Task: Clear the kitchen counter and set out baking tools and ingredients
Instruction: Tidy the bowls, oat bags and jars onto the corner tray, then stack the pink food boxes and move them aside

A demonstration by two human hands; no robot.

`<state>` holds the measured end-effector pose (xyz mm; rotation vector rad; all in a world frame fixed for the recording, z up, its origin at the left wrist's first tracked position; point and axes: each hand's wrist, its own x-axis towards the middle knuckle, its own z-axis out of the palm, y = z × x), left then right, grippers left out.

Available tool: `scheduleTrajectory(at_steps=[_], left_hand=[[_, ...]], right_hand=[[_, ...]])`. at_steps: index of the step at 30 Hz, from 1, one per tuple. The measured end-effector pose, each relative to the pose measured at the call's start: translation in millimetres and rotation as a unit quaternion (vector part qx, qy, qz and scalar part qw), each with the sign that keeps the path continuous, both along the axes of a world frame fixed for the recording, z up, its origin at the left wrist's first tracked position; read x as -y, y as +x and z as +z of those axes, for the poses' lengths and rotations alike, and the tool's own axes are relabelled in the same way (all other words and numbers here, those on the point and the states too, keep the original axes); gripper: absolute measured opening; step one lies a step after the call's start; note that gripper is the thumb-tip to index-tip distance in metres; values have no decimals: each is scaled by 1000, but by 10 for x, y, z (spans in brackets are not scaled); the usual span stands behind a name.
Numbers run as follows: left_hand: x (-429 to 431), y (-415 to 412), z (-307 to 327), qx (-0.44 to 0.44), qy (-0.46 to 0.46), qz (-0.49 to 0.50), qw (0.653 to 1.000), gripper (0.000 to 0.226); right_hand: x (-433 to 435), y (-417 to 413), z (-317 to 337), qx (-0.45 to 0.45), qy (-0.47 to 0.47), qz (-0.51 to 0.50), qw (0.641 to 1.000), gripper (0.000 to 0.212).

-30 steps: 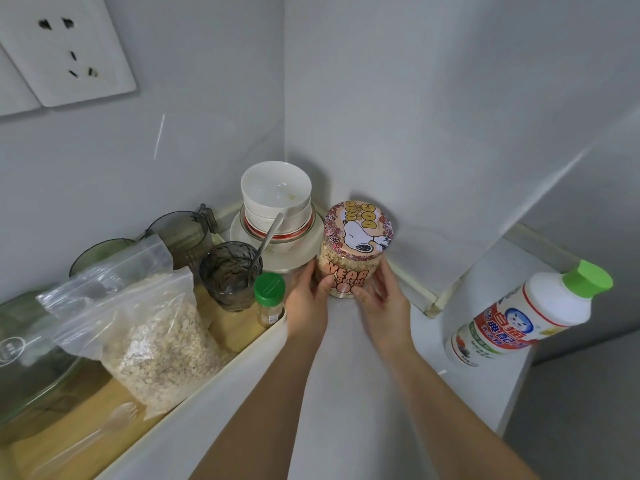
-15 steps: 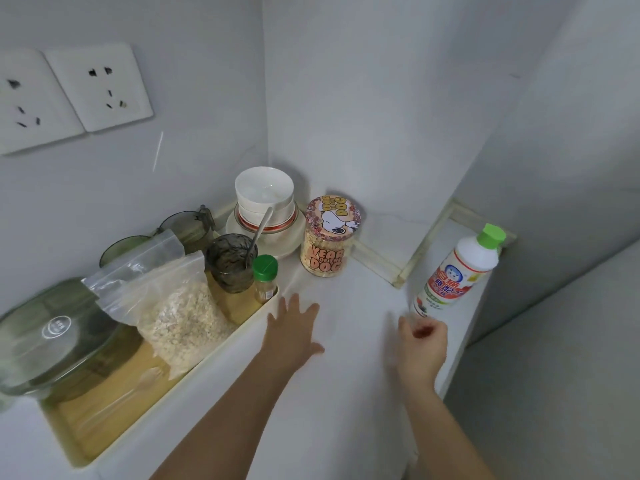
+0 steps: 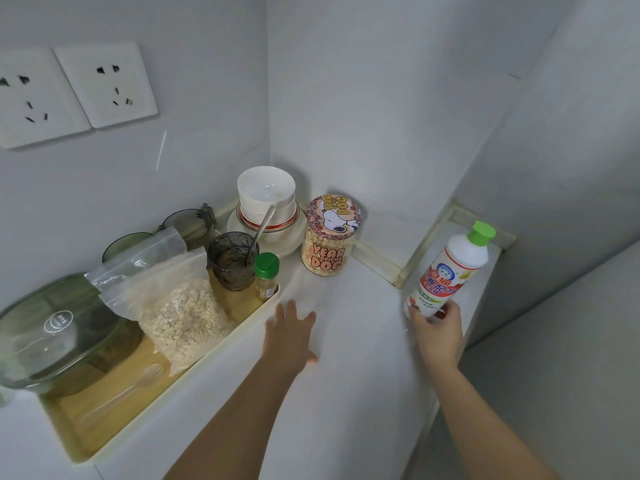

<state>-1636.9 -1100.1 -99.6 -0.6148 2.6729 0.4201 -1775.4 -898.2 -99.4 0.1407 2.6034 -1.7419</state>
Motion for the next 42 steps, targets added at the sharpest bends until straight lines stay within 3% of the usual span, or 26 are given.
scheduleTrajectory(at_steps=[7,20,26,33,42], left_hand=[[-13,5,13,-3,-1,1,1000,87],[-12,-17,7,-1,2,6,1000,87],[-152,387,18,-108,49,72,990,74],[-494,1607,50,-257,85,198,942,46],[-816,3518,612,-401,65,408,818,34]], right_hand=[[233,-30,-61,-13,13,88,996,52],[411,-153,-127,-40,45,114,992,52],[375,303,-99,23,71,100,992,69],[533,1457,-17,85,-16,260,962,60],[918,3308,586,45,-37,507,860,42]])
